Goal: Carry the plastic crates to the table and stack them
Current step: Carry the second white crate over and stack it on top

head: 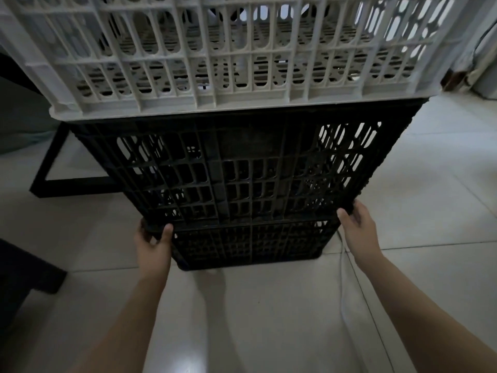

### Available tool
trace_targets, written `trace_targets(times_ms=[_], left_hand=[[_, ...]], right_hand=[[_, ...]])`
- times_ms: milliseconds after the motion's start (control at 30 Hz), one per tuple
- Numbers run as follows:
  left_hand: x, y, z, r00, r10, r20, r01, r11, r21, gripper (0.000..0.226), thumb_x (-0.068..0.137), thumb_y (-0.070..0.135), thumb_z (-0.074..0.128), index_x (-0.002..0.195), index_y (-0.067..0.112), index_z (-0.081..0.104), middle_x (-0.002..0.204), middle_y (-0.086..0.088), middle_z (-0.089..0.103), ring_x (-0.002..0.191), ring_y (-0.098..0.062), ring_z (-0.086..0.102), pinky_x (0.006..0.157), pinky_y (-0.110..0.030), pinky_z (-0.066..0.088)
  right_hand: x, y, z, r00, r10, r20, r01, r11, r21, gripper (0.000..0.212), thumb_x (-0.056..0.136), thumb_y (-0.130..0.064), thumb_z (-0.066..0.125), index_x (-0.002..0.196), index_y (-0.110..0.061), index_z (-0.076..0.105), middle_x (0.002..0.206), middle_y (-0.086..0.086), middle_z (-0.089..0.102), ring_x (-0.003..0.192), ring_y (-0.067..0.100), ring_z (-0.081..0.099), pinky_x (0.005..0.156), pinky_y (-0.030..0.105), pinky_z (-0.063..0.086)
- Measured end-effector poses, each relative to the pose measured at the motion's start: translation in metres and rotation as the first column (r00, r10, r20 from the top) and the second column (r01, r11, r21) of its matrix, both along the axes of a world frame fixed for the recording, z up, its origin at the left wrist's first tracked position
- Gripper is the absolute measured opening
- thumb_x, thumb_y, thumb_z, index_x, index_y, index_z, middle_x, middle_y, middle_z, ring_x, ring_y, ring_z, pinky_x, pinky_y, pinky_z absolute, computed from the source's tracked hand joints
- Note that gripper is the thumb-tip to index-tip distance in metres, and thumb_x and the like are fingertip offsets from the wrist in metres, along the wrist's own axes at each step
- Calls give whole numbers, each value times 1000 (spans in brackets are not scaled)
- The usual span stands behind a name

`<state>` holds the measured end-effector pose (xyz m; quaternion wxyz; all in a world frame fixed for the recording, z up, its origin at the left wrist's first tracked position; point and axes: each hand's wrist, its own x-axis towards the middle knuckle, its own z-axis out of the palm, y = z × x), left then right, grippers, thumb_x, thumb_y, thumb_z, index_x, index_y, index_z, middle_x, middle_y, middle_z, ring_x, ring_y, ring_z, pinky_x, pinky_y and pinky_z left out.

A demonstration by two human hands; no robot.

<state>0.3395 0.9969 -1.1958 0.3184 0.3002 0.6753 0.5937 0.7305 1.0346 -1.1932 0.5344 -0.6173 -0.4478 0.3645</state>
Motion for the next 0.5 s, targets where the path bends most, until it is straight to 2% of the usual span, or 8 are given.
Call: trace_targets(times_ms=[100, 200, 267, 333, 400, 467, 500], left_hand=[[7, 1, 5, 1000, 0, 25, -1, 1000, 17, 54, 94, 5, 56, 144, 5, 34, 137, -8, 51, 120, -15, 49, 97, -24, 37], [9, 1, 2, 1000, -3, 11, 2, 999, 53, 53, 95, 8, 55, 144, 7, 34, 141, -8, 48, 126, -18, 48, 104, -28, 37], [13, -2, 1, 1000, 16, -14, -16, 1000, 25, 52, 97, 13, 52, 145, 11, 33, 141, -4, 48, 128, -17, 46, 107, -32, 36], [17, -3, 8, 992, 31, -119, -37, 998, -51, 53, 98, 18, 50, 147, 14, 30, 136, -4, 50, 125, -21, 49, 101, -36, 38], [13, 3, 28, 957, -36, -288, -45, 962, -270, 50, 97, 16, 47, 144, 7, 32, 133, -19, 55, 120, -38, 54, 91, -41, 42], [10, 6, 69, 938, -174, -299, 2, 867, -498, 43, 98, 15, 45, 136, -2, 39, 130, -28, 55, 116, -45, 54, 86, -41, 43], [10, 10, 92, 937, -229, -263, 48, 831, -554, 41, 97, 16, 45, 132, -5, 43, 126, -29, 57, 113, -44, 56, 81, -39, 43]], right_hand=[[-3, 0, 0, 1000, 8, 17, -7, 1000, -18, 38, 96, -16, 55, 134, -15, 50, 126, 0, 60, 120, 17, 56, 105, 35, 42], [-6, 0, -2, 999, -9, 32, 10, 999, -43, 42, 98, -19, 51, 139, -14, 44, 133, 2, 57, 124, 18, 54, 106, 33, 41], [-14, -1, 1, 999, -17, 42, 21, 996, -88, 47, 99, -25, 47, 144, -11, 38, 139, 6, 53, 128, 22, 51, 103, 25, 42], [-23, -4, 7, 988, -44, 151, 66, 988, -142, 53, 99, -33, 43, 146, -9, 34, 141, 12, 51, 128, 31, 51, 98, 29, 42], [-29, -3, 30, 960, -75, 269, 155, 944, -292, 48, 98, -23, 46, 143, -8, 37, 135, 16, 55, 121, 38, 54, 90, 36, 42], [-33, 0, 61, 969, -76, 236, 174, 888, -425, 43, 93, -9, 51, 134, -5, 43, 128, 18, 59, 116, 38, 56, 85, 35, 41], [-38, 1, 83, 974, -83, 211, 172, 878, -447, 42, 90, -4, 51, 131, -3, 44, 126, 19, 60, 116, 38, 57, 84, 35, 41]])
